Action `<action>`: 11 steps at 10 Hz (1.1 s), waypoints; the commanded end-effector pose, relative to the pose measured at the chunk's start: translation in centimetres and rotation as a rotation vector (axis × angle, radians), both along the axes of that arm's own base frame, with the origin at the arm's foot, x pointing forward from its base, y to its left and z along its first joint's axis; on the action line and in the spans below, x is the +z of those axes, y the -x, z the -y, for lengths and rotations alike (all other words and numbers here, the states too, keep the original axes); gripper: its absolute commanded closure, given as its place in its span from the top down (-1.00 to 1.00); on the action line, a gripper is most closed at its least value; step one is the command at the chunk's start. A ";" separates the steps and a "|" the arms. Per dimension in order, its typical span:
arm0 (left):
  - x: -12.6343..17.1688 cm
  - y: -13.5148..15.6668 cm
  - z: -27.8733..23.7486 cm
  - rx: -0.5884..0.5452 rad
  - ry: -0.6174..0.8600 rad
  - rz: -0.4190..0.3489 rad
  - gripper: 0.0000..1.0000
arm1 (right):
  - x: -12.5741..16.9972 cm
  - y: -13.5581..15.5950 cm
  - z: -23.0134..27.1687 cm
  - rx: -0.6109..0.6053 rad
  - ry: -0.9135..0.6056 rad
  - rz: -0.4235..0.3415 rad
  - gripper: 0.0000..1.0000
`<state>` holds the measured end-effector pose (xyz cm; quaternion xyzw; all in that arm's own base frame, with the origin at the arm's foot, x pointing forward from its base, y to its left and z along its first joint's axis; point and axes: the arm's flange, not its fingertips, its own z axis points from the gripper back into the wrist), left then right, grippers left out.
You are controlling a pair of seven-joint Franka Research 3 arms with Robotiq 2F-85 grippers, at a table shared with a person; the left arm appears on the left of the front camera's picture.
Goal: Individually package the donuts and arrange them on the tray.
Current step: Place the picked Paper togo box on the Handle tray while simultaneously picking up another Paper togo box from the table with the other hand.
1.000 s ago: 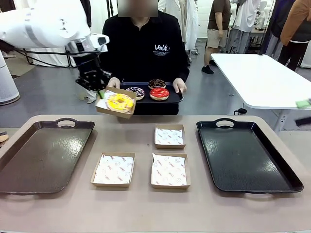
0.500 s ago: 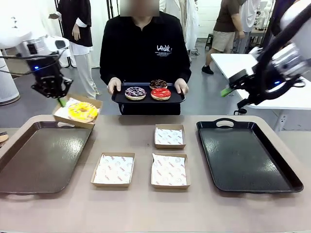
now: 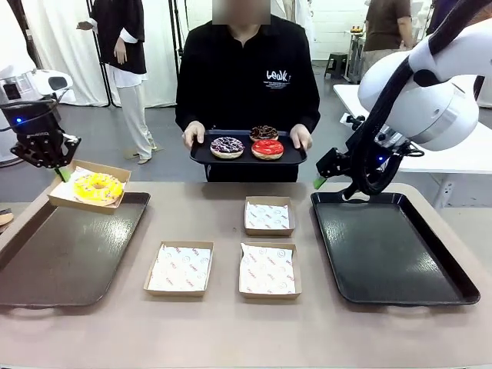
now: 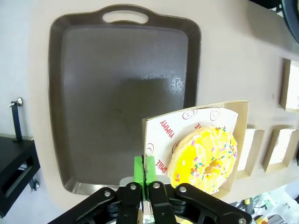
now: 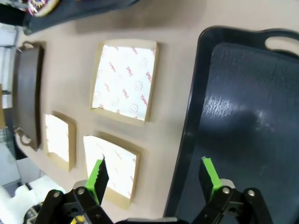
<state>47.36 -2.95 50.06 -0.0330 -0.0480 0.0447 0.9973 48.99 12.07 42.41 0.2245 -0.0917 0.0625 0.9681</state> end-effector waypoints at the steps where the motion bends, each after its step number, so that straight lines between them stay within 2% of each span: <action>1: -0.8 0.0 -0.5 -0.006 -0.036 0.021 -0.97 | 1.9 0.7 1.2 -0.011 0.012 -0.022 1.00; 2: 0.0 0.0 0.0 0.000 0.000 0.000 -0.97 | 0.0 0.0 0.0 0.000 0.000 0.000 1.00; 11: -0.3 0.0 -0.1 -0.003 -0.011 -0.002 -0.97 | 0.3 0.2 0.1 0.003 0.002 -0.009 1.00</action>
